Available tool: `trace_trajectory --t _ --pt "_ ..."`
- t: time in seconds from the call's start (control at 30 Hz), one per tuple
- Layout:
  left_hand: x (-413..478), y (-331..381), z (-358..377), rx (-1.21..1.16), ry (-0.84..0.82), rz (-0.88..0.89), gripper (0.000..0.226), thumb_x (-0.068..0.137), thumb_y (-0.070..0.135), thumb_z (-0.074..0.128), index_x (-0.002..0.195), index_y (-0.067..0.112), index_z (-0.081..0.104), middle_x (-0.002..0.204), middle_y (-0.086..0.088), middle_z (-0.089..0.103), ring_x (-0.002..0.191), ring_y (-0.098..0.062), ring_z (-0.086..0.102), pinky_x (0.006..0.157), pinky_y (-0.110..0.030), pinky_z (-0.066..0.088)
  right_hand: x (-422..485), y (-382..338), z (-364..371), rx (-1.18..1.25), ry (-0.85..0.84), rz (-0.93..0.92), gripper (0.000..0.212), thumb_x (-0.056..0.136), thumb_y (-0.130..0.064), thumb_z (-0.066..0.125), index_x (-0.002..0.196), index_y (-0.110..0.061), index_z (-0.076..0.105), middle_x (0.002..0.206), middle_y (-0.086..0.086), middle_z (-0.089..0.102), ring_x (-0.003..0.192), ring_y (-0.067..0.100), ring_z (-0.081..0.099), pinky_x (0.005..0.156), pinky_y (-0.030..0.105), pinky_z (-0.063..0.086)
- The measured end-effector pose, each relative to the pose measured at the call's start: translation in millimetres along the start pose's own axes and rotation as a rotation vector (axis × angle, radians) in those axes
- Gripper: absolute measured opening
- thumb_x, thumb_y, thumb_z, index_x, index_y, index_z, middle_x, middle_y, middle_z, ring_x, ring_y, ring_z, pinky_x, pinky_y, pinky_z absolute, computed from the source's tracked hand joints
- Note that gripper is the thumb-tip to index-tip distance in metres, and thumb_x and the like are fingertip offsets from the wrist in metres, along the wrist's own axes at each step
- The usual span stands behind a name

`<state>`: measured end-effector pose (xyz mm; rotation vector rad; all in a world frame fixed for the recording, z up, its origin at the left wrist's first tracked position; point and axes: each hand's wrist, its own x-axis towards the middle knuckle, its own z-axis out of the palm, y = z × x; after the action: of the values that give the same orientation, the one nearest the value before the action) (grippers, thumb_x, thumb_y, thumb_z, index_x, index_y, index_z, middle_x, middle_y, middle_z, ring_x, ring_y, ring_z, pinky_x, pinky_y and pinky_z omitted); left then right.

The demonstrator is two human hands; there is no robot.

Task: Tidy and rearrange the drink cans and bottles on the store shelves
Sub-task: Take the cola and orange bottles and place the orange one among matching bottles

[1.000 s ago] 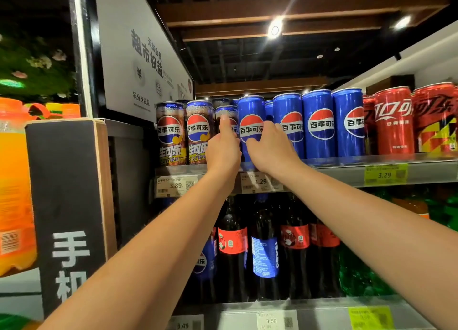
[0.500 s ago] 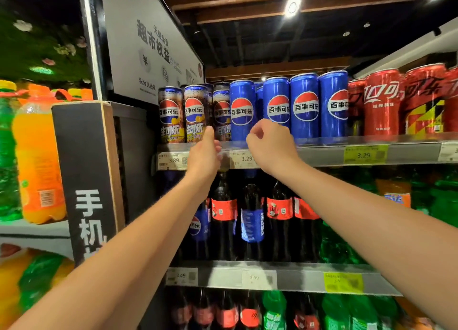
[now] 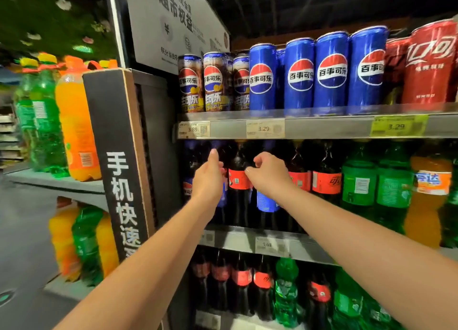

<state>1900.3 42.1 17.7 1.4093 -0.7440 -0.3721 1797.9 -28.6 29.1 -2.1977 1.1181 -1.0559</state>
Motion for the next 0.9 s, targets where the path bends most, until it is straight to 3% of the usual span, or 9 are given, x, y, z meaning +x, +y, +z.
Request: trace_trajectory --t 0.1,0.2,0.37,0.5,0.7,0.8,0.9 --pt "11 -6 -8 0.015 -0.005 -0.017 0.047 0.095 0.056 0.03 0.102 0.02 0.059 0.102 0.003 0.062 0.101 -0.019 0.059 0.098 -0.043 0.045 11 -6 15 0.008 0.03 0.024 0.046 0.086 -0.024 0.058 0.129 -0.008 0.051 0.127 0.009 0.057 0.112 0.028 0.055 0.085 0.032 0.042" --pt "25 -13 -12 0.031 -0.019 -0.015 0.043 0.095 0.056 0.03 0.087 0.024 0.058 0.095 0.004 0.062 0.098 -0.018 0.06 0.097 -0.044 0.046 21 -16 27 -0.017 0.091 0.038 0.036 0.085 -0.027 0.059 0.115 -0.009 0.053 0.116 0.01 0.059 0.099 0.029 0.056 0.077 0.034 0.043" --pt "38 -23 -15 -0.014 -0.07 -0.001 0.054 0.094 0.057 0.031 0.115 0.016 0.06 0.106 0.003 0.062 0.103 -0.019 0.059 0.098 -0.043 0.046 35 -32 37 -0.074 0.158 0.132 0.034 0.085 -0.035 0.06 0.105 -0.01 0.051 0.106 0.008 0.057 0.097 0.031 0.055 0.074 0.035 0.042" --pt "45 -30 -16 -0.02 -0.113 0.019 0.045 0.096 0.055 0.03 0.108 0.022 0.058 0.093 0.01 0.058 0.098 -0.018 0.06 0.088 -0.037 0.047 41 -41 39 -0.129 0.174 0.206 0.028 0.086 -0.037 0.062 0.091 -0.013 0.049 0.096 0.007 0.055 0.085 0.028 0.05 0.07 0.032 0.037" --pt "52 -37 -16 -0.069 -0.175 0.03 0.036 0.094 0.058 0.031 0.082 0.032 0.053 0.095 0.0 0.064 0.088 -0.018 0.059 0.091 -0.042 0.049 48 -46 43 -0.195 0.184 0.252 0.047 0.079 -0.044 0.07 0.108 -0.009 0.058 0.115 0.012 0.062 0.107 0.034 0.059 0.071 0.032 0.04" --pt "55 -37 -16 -0.079 -0.198 0.048 0.033 0.094 0.056 0.032 0.08 0.035 0.052 0.092 0.001 0.062 0.084 -0.016 0.057 0.086 -0.039 0.048 48 -46 45 -0.23 0.156 0.267 0.063 0.072 -0.051 0.074 0.114 -0.007 0.057 0.117 0.012 0.062 0.109 0.034 0.059 0.072 0.034 0.042" --pt "57 -39 -16 -0.079 -0.209 0.057 0.032 0.095 0.055 0.031 0.081 0.036 0.052 0.092 0.0 0.062 0.085 -0.016 0.057 0.085 -0.039 0.048 47 -45 46 -0.267 0.1 0.277 0.065 0.069 -0.052 0.076 0.114 -0.01 0.056 0.117 0.011 0.061 0.11 0.033 0.058 0.074 0.033 0.042"
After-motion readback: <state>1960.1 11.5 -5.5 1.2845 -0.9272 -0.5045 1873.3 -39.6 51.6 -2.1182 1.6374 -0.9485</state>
